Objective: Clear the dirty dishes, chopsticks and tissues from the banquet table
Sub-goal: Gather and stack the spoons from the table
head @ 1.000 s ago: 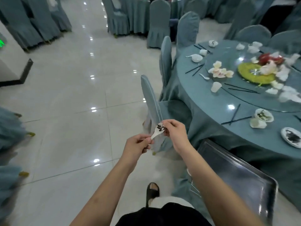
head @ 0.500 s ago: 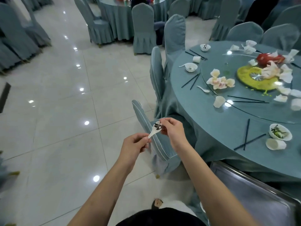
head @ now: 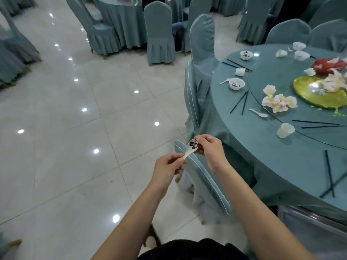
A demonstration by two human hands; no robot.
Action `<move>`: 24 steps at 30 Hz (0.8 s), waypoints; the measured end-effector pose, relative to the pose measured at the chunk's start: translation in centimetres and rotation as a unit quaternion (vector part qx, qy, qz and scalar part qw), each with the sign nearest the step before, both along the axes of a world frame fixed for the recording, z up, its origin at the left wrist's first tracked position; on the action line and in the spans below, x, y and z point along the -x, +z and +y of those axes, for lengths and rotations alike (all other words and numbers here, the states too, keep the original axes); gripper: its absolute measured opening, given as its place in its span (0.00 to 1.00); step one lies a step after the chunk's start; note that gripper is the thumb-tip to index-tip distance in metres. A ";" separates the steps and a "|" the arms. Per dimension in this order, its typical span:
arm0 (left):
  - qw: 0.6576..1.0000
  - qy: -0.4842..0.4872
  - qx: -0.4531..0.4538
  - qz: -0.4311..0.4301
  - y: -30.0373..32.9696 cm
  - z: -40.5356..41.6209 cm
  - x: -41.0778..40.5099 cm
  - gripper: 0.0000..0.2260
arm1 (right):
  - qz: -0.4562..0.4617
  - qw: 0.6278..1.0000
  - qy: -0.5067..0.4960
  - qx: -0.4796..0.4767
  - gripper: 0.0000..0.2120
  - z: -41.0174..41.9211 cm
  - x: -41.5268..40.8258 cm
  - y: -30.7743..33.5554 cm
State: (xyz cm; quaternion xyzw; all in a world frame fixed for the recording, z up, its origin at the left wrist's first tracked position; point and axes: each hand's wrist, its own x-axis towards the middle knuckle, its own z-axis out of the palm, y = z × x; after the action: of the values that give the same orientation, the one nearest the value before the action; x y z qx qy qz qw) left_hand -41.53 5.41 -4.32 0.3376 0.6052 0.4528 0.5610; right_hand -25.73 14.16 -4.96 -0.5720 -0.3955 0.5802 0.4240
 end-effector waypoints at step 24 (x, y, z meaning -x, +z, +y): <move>0.990 -0.137 0.000 0.041 0.7 31.6 18.6 0.08 | 0.048 0.991 -0.122 0.007 0.06 27.7 17.0 -0.5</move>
State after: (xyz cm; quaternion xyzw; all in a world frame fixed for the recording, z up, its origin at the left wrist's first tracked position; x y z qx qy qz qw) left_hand -60.09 36.97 -3.66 0.4356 0.5755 0.3571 0.5929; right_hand -42.73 41.85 -5.42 -0.5905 -0.2974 0.5537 0.5062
